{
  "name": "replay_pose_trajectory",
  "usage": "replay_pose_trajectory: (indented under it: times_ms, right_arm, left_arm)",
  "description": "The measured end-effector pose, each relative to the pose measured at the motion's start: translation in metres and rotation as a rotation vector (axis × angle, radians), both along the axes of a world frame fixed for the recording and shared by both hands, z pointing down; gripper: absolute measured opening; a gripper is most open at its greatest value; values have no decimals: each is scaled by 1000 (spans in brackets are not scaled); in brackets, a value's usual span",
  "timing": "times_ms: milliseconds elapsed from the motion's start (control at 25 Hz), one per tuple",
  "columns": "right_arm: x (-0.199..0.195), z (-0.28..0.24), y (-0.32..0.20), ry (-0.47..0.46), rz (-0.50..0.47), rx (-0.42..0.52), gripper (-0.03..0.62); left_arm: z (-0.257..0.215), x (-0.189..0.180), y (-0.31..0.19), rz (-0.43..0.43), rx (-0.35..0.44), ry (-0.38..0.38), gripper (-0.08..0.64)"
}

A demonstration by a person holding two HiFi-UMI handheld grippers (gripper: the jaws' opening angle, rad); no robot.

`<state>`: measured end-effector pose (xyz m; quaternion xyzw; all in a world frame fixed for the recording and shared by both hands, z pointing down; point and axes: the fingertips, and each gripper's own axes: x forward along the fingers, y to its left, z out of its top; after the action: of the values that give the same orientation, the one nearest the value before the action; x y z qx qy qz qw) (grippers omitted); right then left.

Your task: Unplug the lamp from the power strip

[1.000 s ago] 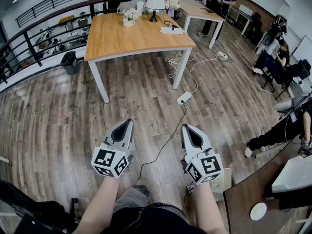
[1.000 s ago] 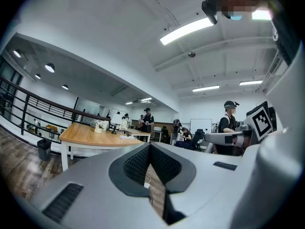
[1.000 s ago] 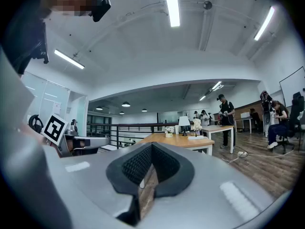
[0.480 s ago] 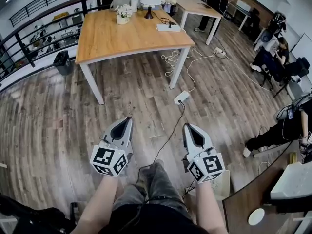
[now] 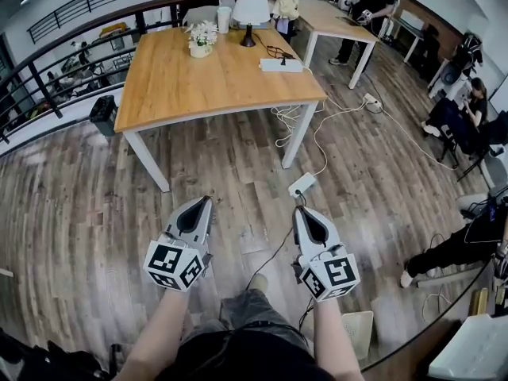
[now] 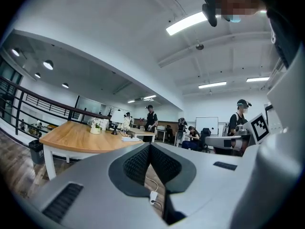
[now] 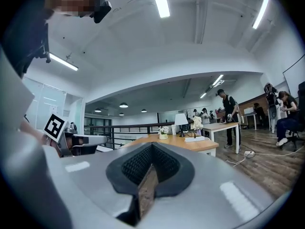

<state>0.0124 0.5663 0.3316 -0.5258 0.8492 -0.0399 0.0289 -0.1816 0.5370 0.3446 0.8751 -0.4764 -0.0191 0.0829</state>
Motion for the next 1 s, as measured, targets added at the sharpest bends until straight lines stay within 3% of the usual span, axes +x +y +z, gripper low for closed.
replay_pose_trajectory:
  times_ms: [400,1000]
  right_arm:
    - [52,2,-92,-20,-29,-7,8]
    - [70,12,-209,-25,-55,-32,8]
  left_arm:
    - [-1,59,-93,-8,4,-3,-3]
    - [-1,74,-218,-23,13,25,-3]
